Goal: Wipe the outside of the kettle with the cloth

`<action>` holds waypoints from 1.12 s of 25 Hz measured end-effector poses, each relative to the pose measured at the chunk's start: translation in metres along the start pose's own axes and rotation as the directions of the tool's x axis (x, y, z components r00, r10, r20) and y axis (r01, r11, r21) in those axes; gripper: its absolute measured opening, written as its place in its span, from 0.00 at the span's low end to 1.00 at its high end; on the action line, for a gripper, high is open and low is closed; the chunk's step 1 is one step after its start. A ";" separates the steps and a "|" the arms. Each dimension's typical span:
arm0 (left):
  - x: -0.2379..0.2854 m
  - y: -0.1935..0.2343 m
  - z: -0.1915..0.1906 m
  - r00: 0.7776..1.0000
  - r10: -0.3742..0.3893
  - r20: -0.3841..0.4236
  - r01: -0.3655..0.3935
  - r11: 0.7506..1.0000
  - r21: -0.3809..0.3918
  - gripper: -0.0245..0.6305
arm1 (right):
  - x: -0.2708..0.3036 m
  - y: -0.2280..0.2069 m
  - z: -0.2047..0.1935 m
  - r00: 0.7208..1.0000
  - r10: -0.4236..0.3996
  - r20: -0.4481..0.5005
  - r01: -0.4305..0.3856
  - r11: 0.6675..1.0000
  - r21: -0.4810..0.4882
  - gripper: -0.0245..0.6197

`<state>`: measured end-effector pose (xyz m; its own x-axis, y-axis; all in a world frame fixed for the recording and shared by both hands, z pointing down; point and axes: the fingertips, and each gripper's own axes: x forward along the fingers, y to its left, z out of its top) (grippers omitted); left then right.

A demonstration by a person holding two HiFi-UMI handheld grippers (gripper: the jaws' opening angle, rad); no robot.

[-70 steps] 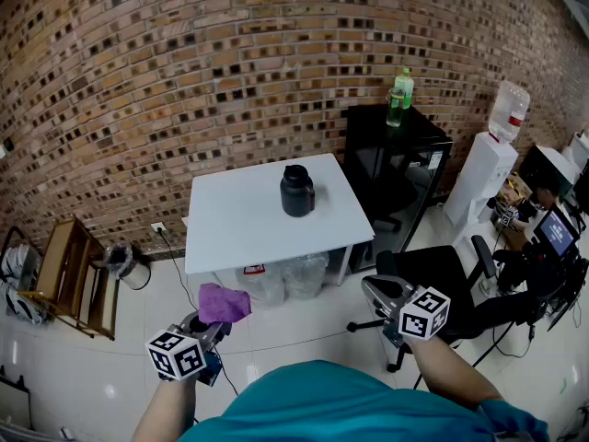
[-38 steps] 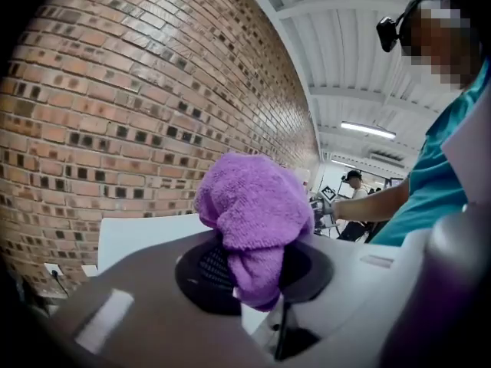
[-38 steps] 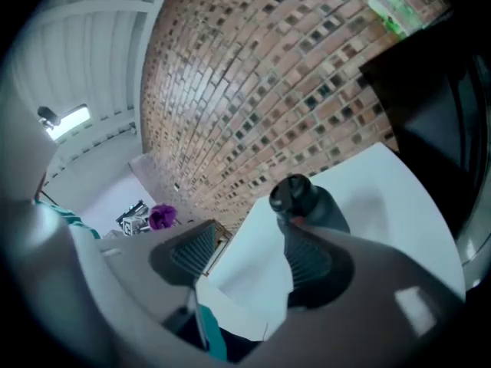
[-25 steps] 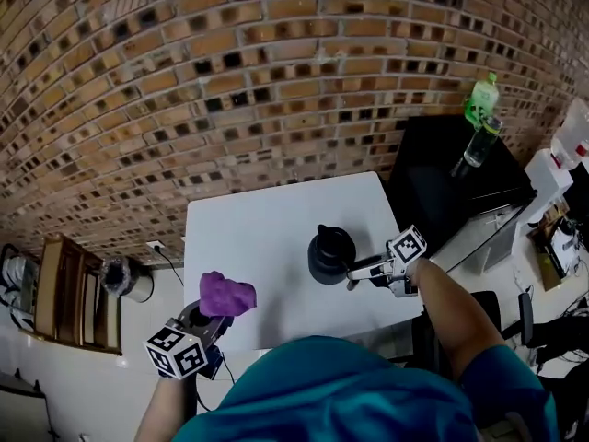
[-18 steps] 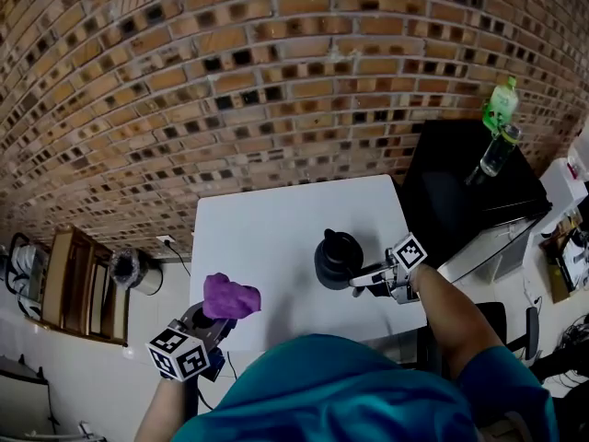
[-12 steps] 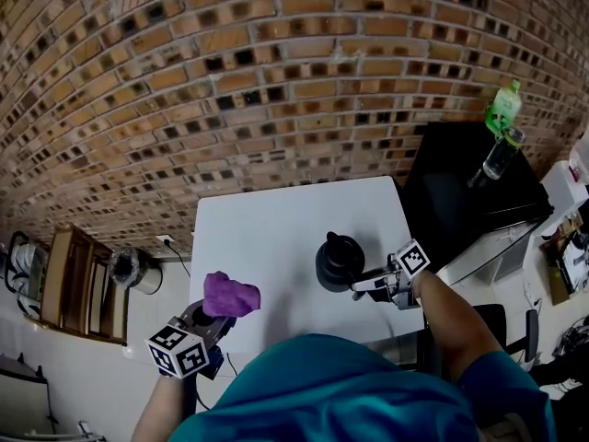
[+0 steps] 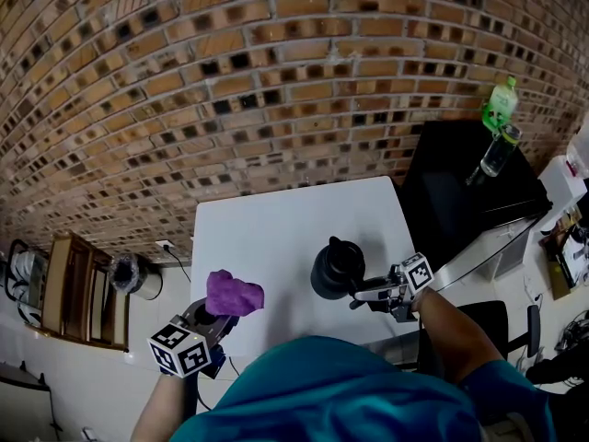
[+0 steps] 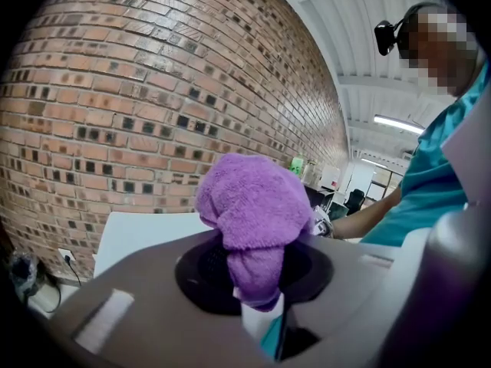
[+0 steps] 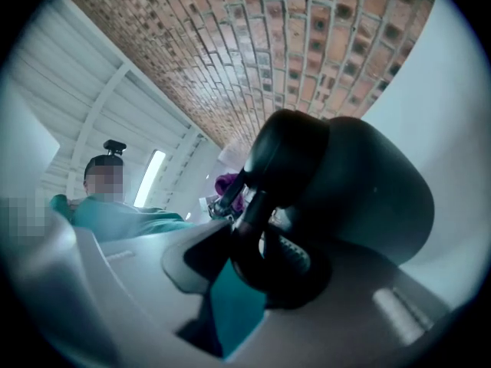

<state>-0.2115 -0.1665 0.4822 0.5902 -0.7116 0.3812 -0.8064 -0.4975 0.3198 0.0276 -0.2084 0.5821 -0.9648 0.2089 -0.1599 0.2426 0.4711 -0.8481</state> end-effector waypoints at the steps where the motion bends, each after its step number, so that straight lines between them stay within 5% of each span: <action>1: 0.001 0.000 0.001 1.000 -0.003 0.001 0.003 1.000 0.003 0.15 | 0.003 0.003 0.003 1.000 -0.003 0.011 0.003 1.000 -0.020 0.24; 7: 0.007 -0.009 0.035 0.998 -0.044 0.040 0.042 0.998 0.053 0.15 | 0.035 0.039 0.041 0.997 -0.076 0.029 0.079 0.989 -0.124 0.24; 12: 0.014 -0.020 0.095 0.996 -0.067 0.060 0.054 0.981 0.188 0.15 | 0.064 0.091 0.073 0.994 -0.086 0.070 0.100 0.969 -0.225 0.24; 15: 0.022 -0.027 0.132 0.997 -0.051 0.055 0.033 0.956 0.292 0.15 | 0.081 0.120 0.086 0.993 -0.079 0.083 0.098 0.962 -0.255 0.24; 18: 0.032 -0.039 0.165 0.999 -0.016 0.046 -0.006 0.903 0.429 0.15 | 0.096 0.136 0.091 0.990 -0.118 0.076 0.135 0.949 -0.286 0.25; 21: 0.048 -0.058 0.189 0.999 0.038 0.022 -0.044 0.799 0.600 0.15 | 0.107 0.140 0.090 0.983 -0.167 0.075 0.182 0.934 -0.306 0.25; 26: 0.089 -0.074 0.188 0.972 0.231 -0.037 -0.072 0.447 0.892 0.15 | 0.117 0.139 0.082 0.972 -0.223 0.068 0.233 0.916 -0.326 0.25; 28: 0.102 -0.080 0.178 0.961 0.267 -0.067 -0.032 0.351 0.936 0.15 | 0.122 0.140 0.076 0.971 -0.234 0.054 0.238 0.910 -0.341 0.25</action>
<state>-0.0940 -0.2876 0.3407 0.3547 -0.7835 0.5103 -0.3378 -0.6163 -0.7114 -0.0640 -0.1822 0.4054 -0.9988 0.0465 0.0162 0.0256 0.7702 -0.6373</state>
